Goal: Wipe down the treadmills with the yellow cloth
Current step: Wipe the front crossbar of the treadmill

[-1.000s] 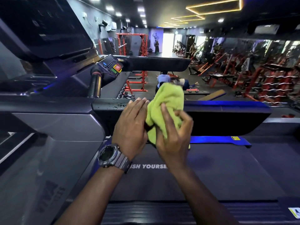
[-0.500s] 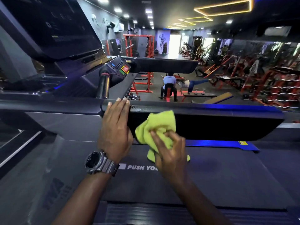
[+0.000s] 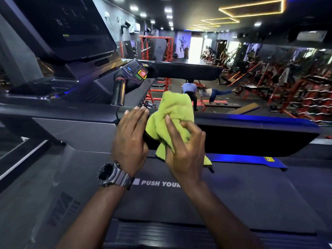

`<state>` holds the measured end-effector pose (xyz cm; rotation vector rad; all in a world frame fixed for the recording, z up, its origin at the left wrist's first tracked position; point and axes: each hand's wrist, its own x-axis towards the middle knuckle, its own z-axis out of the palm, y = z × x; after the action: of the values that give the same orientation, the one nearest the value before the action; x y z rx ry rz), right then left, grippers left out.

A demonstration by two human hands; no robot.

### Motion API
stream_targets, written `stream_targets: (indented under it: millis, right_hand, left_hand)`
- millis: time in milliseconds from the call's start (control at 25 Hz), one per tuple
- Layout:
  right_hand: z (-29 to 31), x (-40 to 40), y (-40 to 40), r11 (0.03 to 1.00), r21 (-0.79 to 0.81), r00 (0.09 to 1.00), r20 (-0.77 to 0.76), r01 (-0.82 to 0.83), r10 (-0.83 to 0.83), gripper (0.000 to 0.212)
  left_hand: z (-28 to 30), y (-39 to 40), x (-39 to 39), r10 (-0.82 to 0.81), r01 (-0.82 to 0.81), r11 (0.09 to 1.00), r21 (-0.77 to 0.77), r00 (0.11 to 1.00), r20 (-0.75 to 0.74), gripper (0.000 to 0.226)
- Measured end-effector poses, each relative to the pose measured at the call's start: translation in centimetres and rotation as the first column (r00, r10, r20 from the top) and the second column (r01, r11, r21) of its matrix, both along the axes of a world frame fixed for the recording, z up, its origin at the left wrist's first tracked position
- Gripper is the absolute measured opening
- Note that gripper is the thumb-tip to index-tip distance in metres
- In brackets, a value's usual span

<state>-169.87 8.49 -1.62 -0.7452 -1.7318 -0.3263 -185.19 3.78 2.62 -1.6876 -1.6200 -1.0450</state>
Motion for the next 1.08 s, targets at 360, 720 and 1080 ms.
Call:
stream_targets:
  millis: [360, 720, 1080]
  right_hand:
    - [-0.6, -0.4, -0.9, 0.999, 0.031, 0.993, 0.111, -0.039, 0.035, 0.068]
    - [-1.6, -1.1, -1.5, 0.992, 0.097, 0.977, 0.204, -0.077, 0.056, 0.073]
    - [-3.0, -2.7, -1.8, 0.989, 0.111, 0.946, 0.318, -0.099, 0.060, 0.079]
  left_hand:
    - [-0.1, -0.1, -0.9, -0.030, 0.029, 0.997, -0.066, 0.999, -0.018, 0.071]
    - [-0.3, -1.5, -4.2, 0.049, -0.049, 0.999, -0.003, 0.999, 0.003, 0.068]
    - [-0.3, -1.9, -4.9, -0.023, 0.022, 1.000, 0.003, 0.999, 0.029, 0.066]
